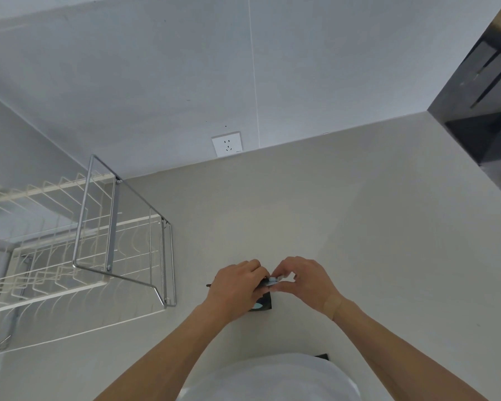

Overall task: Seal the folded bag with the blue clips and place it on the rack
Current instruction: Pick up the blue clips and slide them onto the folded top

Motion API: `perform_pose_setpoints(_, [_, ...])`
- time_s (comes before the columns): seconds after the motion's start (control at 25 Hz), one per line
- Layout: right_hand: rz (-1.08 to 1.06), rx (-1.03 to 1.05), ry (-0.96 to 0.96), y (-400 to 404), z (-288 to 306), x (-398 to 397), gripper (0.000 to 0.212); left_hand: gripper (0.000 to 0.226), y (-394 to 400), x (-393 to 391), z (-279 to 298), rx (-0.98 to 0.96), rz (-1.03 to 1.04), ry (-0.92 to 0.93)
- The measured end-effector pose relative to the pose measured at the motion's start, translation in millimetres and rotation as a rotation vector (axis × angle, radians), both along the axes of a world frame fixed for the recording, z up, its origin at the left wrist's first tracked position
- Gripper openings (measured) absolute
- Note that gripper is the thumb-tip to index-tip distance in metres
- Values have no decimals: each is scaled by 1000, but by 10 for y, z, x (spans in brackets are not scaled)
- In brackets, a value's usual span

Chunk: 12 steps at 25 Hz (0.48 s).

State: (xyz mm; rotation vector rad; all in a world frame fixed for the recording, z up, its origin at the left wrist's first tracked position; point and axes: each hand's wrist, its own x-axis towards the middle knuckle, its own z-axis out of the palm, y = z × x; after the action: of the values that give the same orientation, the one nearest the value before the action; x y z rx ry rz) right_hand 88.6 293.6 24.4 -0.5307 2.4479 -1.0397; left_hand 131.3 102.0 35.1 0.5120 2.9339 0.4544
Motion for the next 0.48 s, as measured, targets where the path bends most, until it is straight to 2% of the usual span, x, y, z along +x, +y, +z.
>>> perform_pose_setpoints(0.12, [2,6,-24,28,12,23,18,31,-115,29,13,13,9,-35])
perform_pose_setpoints(0.24, [-7,12,-9,32,36,61,20,36,-406,221,24,108,166,-69])
perform_pose_setpoints(0.4, [65,31,163,-115,112,89,37,31,-771,556,0,457,521,-107])
perform_pose_setpoints(0.48, [162,51,231,-321,179,69,34,32,-792,610,-21,589,648,-135])
